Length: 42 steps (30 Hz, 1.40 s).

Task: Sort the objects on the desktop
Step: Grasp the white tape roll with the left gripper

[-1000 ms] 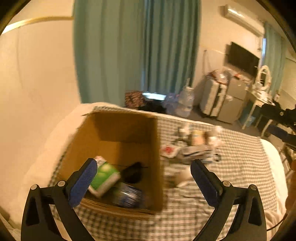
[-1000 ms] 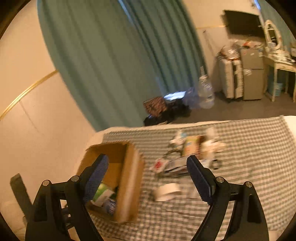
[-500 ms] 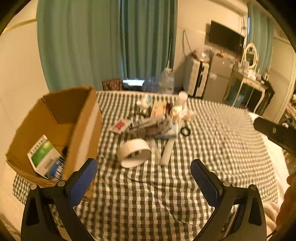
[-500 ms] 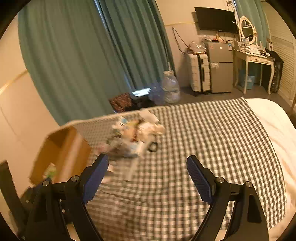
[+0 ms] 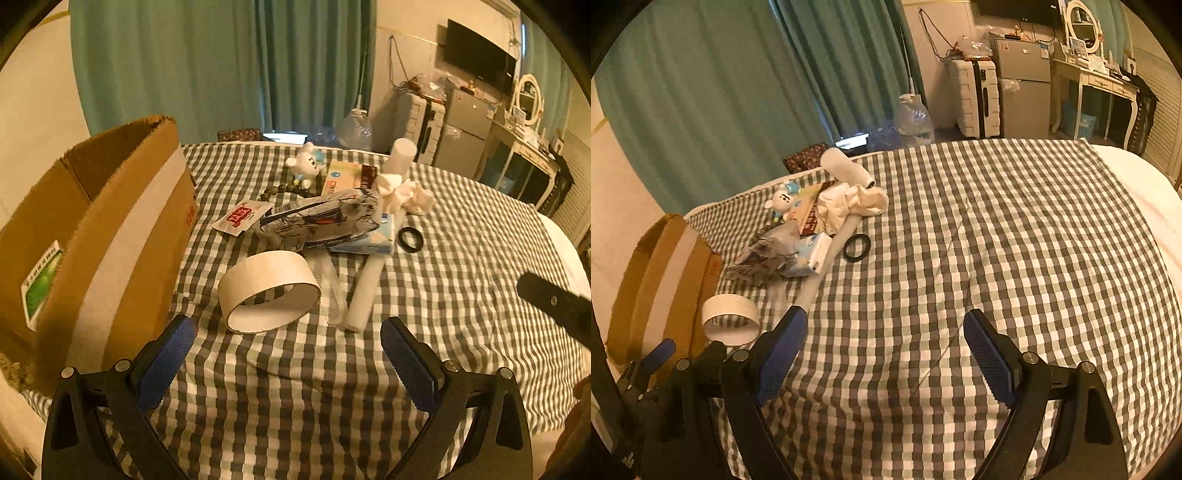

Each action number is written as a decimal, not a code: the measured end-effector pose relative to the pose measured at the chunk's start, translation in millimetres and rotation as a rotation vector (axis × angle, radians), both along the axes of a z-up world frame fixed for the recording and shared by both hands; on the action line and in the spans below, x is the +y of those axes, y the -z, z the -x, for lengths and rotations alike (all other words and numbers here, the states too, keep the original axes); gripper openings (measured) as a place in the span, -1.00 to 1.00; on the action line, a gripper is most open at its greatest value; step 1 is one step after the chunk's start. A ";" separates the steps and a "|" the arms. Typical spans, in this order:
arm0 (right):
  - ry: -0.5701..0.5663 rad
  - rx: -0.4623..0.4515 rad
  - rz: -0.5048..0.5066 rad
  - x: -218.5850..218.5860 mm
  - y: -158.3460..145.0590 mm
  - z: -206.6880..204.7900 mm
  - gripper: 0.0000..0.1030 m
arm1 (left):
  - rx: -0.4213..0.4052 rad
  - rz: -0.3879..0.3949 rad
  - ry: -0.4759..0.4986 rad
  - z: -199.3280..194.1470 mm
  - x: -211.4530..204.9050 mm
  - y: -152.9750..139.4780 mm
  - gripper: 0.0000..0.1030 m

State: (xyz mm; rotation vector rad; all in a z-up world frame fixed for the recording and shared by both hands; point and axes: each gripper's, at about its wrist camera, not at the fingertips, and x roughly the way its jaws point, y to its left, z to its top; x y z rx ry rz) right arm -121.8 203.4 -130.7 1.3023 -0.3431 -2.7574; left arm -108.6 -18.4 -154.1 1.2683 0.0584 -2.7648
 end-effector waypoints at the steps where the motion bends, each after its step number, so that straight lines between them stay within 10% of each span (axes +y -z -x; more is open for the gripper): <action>1: -0.004 -0.004 -0.005 -0.3 2.6 2.0 0.69 | -0.002 -0.009 -0.005 2.5 -1.6 2.4 1.00; 29: -0.100 -0.042 -0.172 -48.3 78.0 128.1 0.65 | 0.041 -0.079 -0.100 58.7 -32.7 59.5 0.69; 36: -0.142 -0.026 -0.271 -70.4 89.5 143.9 0.25 | 0.060 -0.069 -0.108 59.3 -34.4 58.1 0.69; 40: -0.216 -0.019 -0.332 -81.4 88.6 134.2 -0.91 | 0.104 -0.067 -0.104 53.0 -32.8 50.2 0.69; 42: -0.220 -0.035 -0.266 -72.2 88.0 125.6 -0.92 | 0.140 -0.066 -0.069 46.5 -26.8 42.6 0.69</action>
